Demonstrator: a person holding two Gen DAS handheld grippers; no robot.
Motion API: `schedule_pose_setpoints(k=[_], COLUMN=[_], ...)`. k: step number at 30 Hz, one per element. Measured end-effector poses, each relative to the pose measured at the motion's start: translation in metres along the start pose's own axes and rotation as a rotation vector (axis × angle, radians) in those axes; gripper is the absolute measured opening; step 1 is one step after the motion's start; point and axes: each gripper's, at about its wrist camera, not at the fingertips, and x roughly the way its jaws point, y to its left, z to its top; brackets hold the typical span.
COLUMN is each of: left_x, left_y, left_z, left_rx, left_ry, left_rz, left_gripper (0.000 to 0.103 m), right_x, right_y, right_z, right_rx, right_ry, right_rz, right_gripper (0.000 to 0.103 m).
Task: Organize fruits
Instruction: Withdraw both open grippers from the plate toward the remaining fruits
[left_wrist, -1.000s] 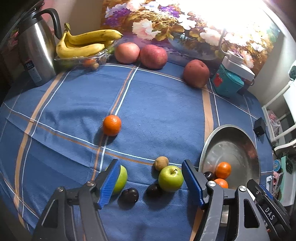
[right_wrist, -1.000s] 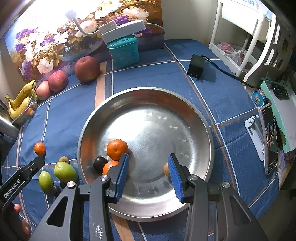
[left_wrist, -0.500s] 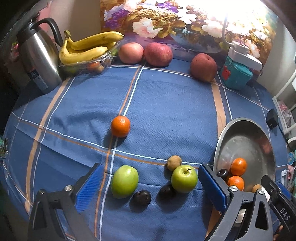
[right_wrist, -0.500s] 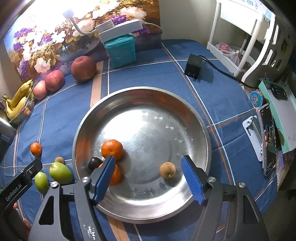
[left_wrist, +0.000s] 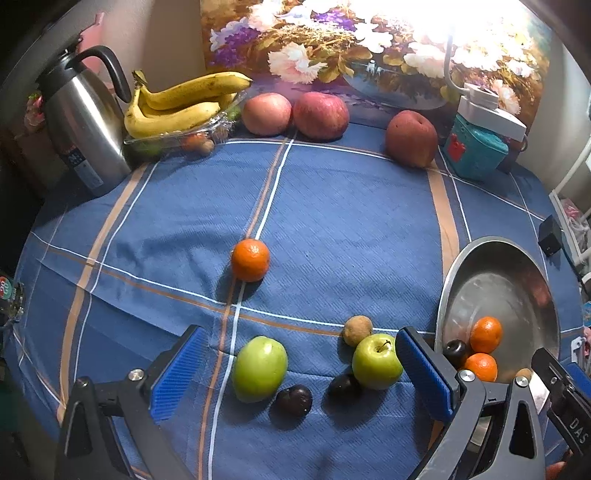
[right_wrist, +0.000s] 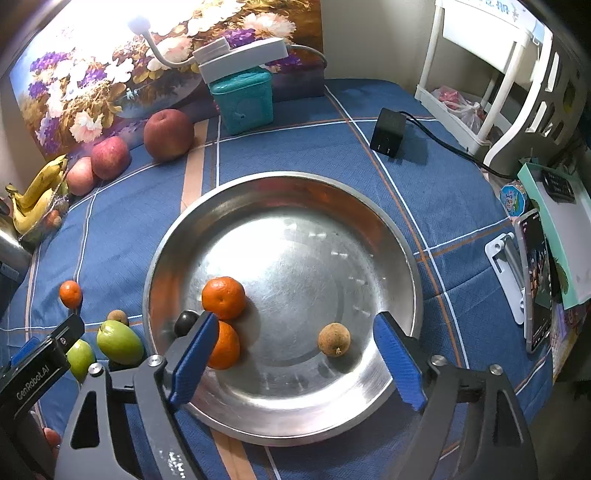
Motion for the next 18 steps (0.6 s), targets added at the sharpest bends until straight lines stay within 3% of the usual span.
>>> schedule_pose_setpoints(k=[18], left_x=[0.0000], left_y=[0.0009], left_z=[0.0018], left_rx=[0.024], left_ry=[-0.031], left_rz=[-0.023], left_gripper=[0.103], right_x=[-0.0042], right_y=[0.0020], right_z=[-0.0025], right_rx=[0.002], right_ry=[-0.053], right_rz=[0.028], right_gripper=[0.091])
